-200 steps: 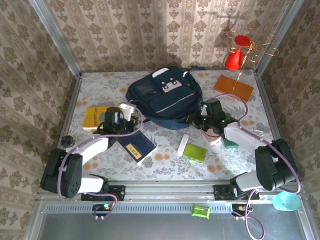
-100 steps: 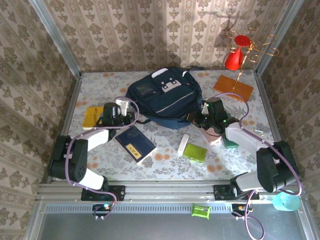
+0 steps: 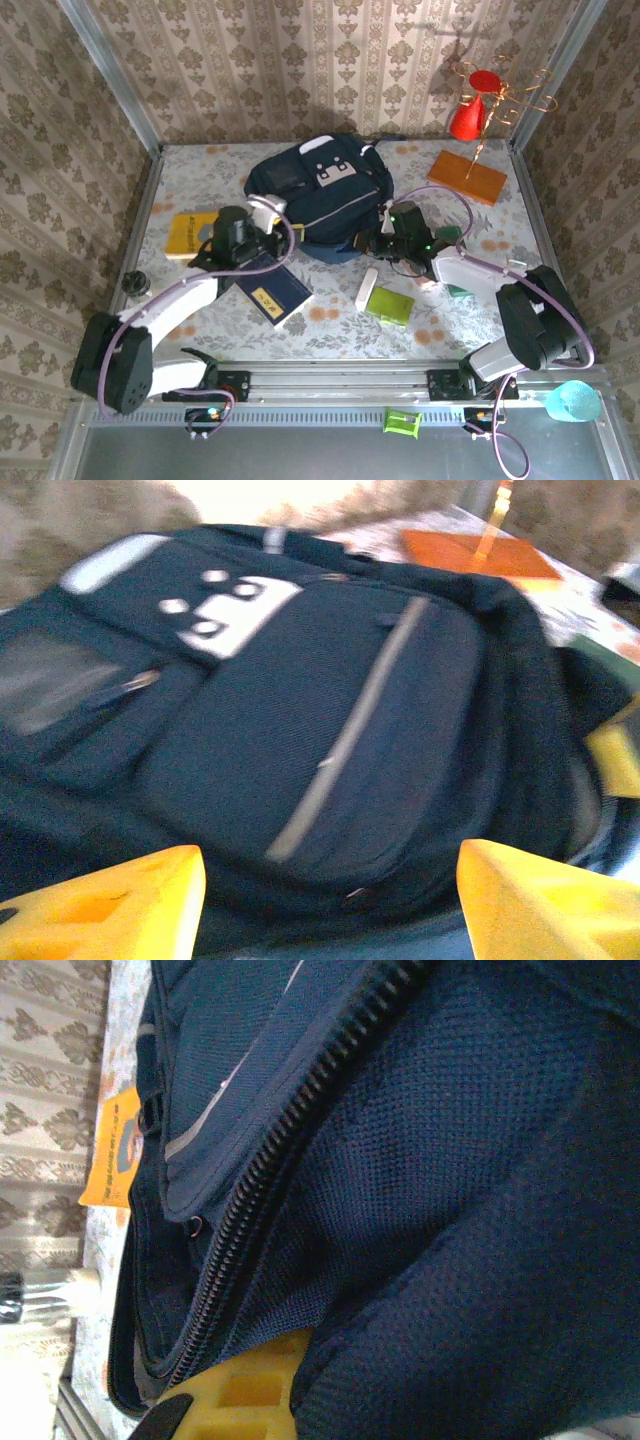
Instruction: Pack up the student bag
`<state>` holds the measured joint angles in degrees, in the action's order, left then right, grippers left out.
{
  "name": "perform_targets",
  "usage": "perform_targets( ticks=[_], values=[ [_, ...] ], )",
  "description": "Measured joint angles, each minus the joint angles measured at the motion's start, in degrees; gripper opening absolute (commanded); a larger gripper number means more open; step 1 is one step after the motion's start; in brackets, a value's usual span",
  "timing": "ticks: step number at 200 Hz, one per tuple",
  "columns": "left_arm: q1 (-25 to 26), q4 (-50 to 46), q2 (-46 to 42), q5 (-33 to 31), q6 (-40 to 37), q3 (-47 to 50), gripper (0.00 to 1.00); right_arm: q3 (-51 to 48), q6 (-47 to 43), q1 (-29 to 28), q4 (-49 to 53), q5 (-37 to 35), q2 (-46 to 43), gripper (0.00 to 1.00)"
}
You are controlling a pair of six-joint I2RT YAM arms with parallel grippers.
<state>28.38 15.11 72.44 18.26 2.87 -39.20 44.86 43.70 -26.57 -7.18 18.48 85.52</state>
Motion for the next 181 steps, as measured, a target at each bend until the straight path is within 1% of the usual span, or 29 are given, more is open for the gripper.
perform_targets(
  ticks=[11, 14, 24, 26, 51, 73, 91, 92, 94, 102, 117, 130, 152, 181],
  values=[
    [2.05, -2.64, 3.26, 2.03, -1.84, -3.93, 0.69, -0.46, -0.04, -0.24, -1.01, -0.13, 0.57, 0.11],
    [2.56, -3.28, 4.20, 2.51, -2.38, -4.94, 0.69, -0.72, -0.04, -0.26, -1.49, -0.13, 0.70, 0.12],
    [4.11, -5.11, 6.95, 4.07, -3.89, -7.91, 0.69, -1.86, 0.20, -0.28, -3.06, -0.26, 0.79, 0.21],
    [4.42, -5.46, 7.48, 4.35, -4.15, -8.44, 0.69, -2.14, 0.09, -0.28, -3.41, -0.31, 0.81, 0.24],
    [6.05, -8.90, 11.82, 6.14, -6.10, -11.72, 0.69, -4.52, 0.46, -0.35, -4.79, -0.35, 0.85, 0.42],
    [6.05, -11.39, 13.44, 5.95, -6.86, -11.93, 0.70, -4.42, -0.70, -0.33, -0.66, -3.28, -0.59, 0.52],
    [6.05, -12.50, 13.44, 5.07, -7.21, -11.91, 0.70, -3.96, -2.12, -0.13, 5.40, -8.22, -4.85, 0.58],
    [6.05, -12.50, 13.44, 5.01, -7.21, -11.91, 0.70, -3.93, -2.08, -0.07, 5.60, -8.46, -5.07, 0.61],
    [6.05, -12.50, 13.44, 4.85, -7.21, -11.91, 0.70, -3.89, -2.25, 0.11, 6.27, -9.18, -5.73, 0.62],
    [6.05, -12.48, 13.44, 4.26, -7.23, -11.89, 0.70, -3.76, -2.75, 0.61, 7.82, -10.91, -7.67, 0.65],
    [6.05, -12.17, 13.44, 3.23, -7.21, -11.69, 0.70, -3.26, -3.61, 2.01, 10.29, -14.38, -10.49, 0.68],
    [6.05, -11.69, 13.33, 2.47, -7.19, -11.17, 0.70, -1.97, -4.24, 2.89, 11.91, -16.70, -10.60, 0.68],
    [6.05, -11.69, 13.31, 1.38, -7.17, -10.21, 0.70, 1.38, -5.64, 3.58, 13.84, -19.17, -7.96, 0.66],
    [6.05, -11.69, 13.09, 0.61, -7.17, -9.51, 0.70, 6.60, -7.63, 4.33, 14.78, -20.41, -2.62, 0.64]
  ],
)
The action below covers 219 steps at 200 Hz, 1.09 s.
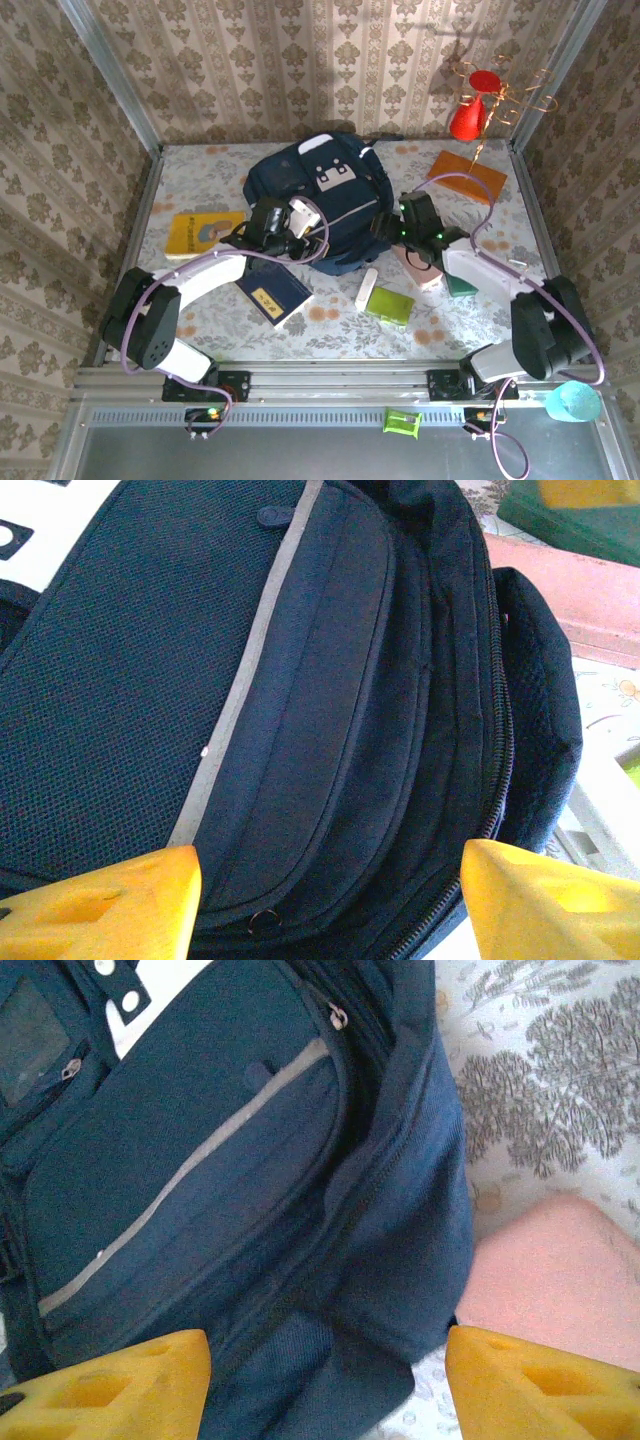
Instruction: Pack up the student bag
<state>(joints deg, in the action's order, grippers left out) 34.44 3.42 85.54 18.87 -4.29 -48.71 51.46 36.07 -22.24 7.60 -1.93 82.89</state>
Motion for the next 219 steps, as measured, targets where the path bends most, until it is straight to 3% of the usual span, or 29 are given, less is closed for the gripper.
perform_targets(
  ticks=[55, 118, 165, 219],
  values=[
    [0.00, 0.46, -1.07, -0.79, 0.17, 0.57, 0.70, 4.28, -0.39, 4.02, -0.31, 1.46, 8.09, 0.53],
    [0.00, 0.87, -1.09, -0.92, 0.24, 0.76, 0.70, 7.76, 0.94, 5.18, -3.26, 6.82, 13.03, 0.14],
    [0.04, 0.94, -1.07, -0.92, 0.63, 0.81, 0.69, 8.26, 1.51, 5.60, -3.32, 8.90, 13.07, 0.06],
    [1.18, 2.38, -0.66, -0.87, 0.68, 0.79, 0.70, 8.83, 2.32, 6.03, -3.04, 12.50, 11.47, 0.07]
  ],
)
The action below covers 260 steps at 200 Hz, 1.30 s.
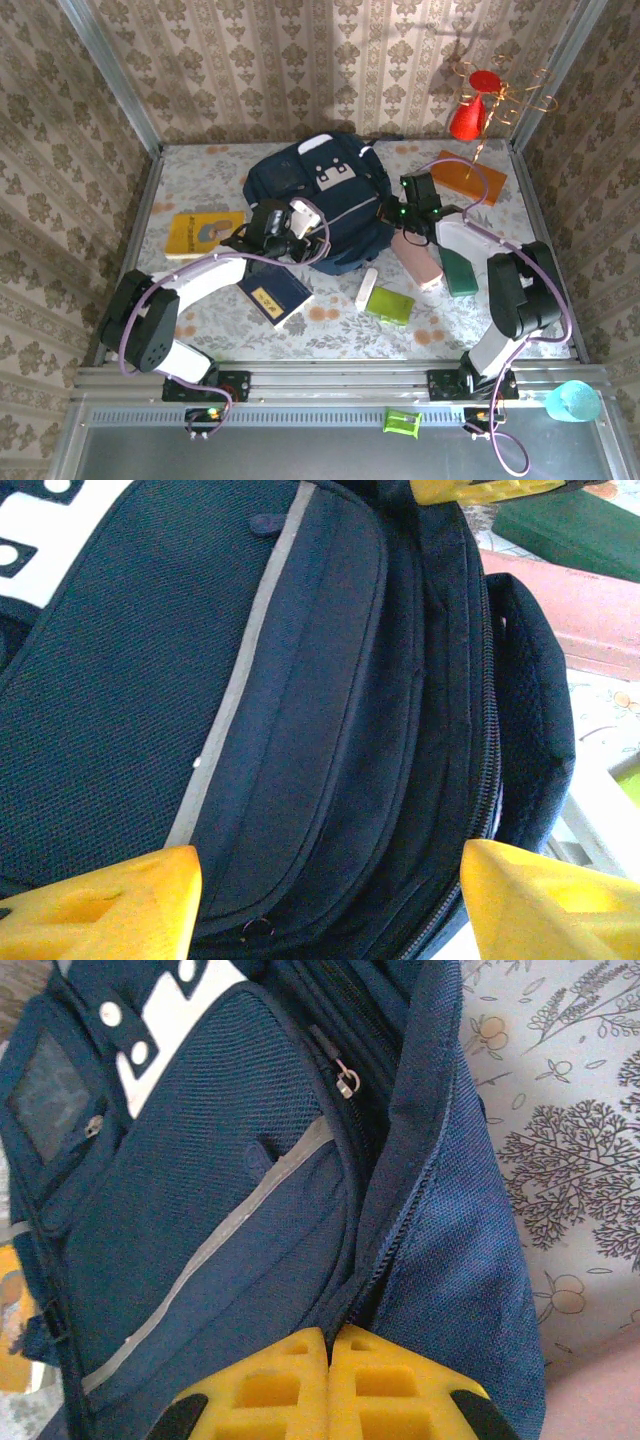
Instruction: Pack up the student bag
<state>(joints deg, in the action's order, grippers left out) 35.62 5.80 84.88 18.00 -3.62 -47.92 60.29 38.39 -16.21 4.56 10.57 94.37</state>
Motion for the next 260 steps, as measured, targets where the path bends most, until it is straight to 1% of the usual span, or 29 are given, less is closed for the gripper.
perform_targets(
  ticks=[36, 65, 77, 99, 123, 141, 169, 207, 219, 228, 251, 260],
  values=[
    [0.74, 0.63, 1.92, 0.04, -0.09, -1.64, 0.70, 0.79, 0.98, 0.17, -0.02, 2.29, -1.79, 0.08],
    [0.85, -0.50, 5.81, 0.61, -1.40, -5.97, 0.66, 1.11, 1.01, 0.20, 0.00, 3.19, -2.62, 0.08],
    [0.85, -1.64, 7.52, 0.61, -3.04, -7.93, 0.67, 1.11, 0.96, 0.20, 0.04, 3.23, -2.78, 0.08],
    [0.85, -5.09, 10.12, 0.66, -7.32, -10.62, 0.70, 1.11, 0.79, 0.20, 0.22, 3.23, -2.78, 0.08],
    [0.85, -8.52, 12.46, 0.63, -11.32, -12.04, 0.70, 1.11, 0.79, 0.20, 0.48, 3.45, -2.67, 0.08],
    [0.94, -10.64, 15.21, -0.76, -13.18, -14.19, 0.68, 1.11, 0.79, 0.20, 0.46, 3.65, -2.25, 0.08],
    [1.16, -10.62, 18.32, -4.13, -14.29, -16.11, 0.64, 1.11, 0.59, 0.22, 0.46, 3.65, -1.33, 0.08],
    [1.22, -10.14, 19.89, -6.71, -15.61, -16.85, 0.54, 1.11, -0.85, 0.22, 0.46, 3.63, -0.61, 0.09],
    [1.27, -10.14, 20.92, -6.95, -16.26, -17.66, 0.48, 1.11, -1.25, 0.22, 0.46, 3.63, -0.48, 0.10],
    [1.33, -10.14, 21.70, -6.95, -16.94, -18.25, 0.42, 1.11, -1.66, 0.26, 0.46, 3.63, -0.33, 0.10],
    [1.55, -10.05, 22.45, -7.19, -17.66, -18.60, 0.17, 1.11, -2.45, 0.57, 0.46, 3.63, 0.11, 0.12],
    [1.60, -9.68, 22.43, -7.41, -17.49, -18.60, 0.12, 1.11, -2.54, 0.70, 0.48, 3.63, 0.26, 0.16]
  ],
)
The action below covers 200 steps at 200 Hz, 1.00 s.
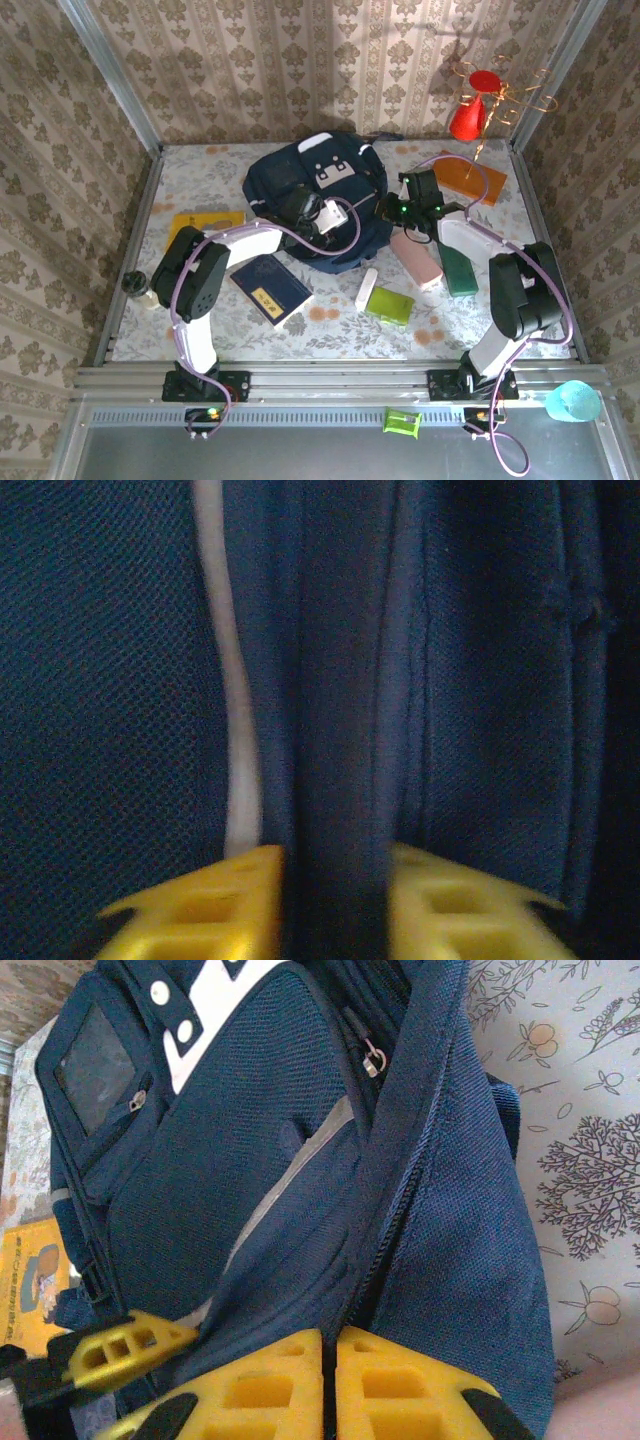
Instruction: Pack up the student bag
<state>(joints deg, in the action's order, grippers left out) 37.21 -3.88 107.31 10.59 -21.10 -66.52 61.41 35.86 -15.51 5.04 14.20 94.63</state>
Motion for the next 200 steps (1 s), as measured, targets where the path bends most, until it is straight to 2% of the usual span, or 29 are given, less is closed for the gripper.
perform_targets(
  ticks=[28, 40, 56, 82, 107, 154, 200],
  values=[
    [-0.09, 1.79, -0.74, -0.72, 0.74, 0.46, 0.00, 0.00, -1.18, 0.50, 0.09, -0.07, -0.17, 0.39],
    [-0.42, 2.25, -2.23, -0.61, 2.19, 1.22, 0.00, -0.02, -1.60, 0.70, 0.72, -0.68, -0.70, 0.48],
    [-1.49, 2.40, -4.81, 1.01, 5.07, 1.88, 0.00, -0.37, -2.95, 0.79, 2.01, -2.01, -2.58, 0.54],
    [-4.79, 2.43, -9.60, 4.46, 11.06, 1.97, 0.00, -2.43, -3.21, 0.83, 2.82, -2.75, -8.33, 0.60],
    [-7.06, 2.64, -13.46, 5.99, 15.08, 1.97, 0.00, -4.22, -2.45, -0.13, 1.40, -0.52, -12.46, 0.69],
    [-7.76, 2.23, -14.82, 8.04, 19.08, 1.84, 0.00, -4.85, -0.55, -5.75, -2.36, 4.22, -12.70, 0.75],
    [-8.87, 0.55, -15.34, 10.14, 21.57, 0.90, 0.00, -4.85, 0.57, -6.82, -7.10, 7.08, -11.37, 0.77]
  ],
)
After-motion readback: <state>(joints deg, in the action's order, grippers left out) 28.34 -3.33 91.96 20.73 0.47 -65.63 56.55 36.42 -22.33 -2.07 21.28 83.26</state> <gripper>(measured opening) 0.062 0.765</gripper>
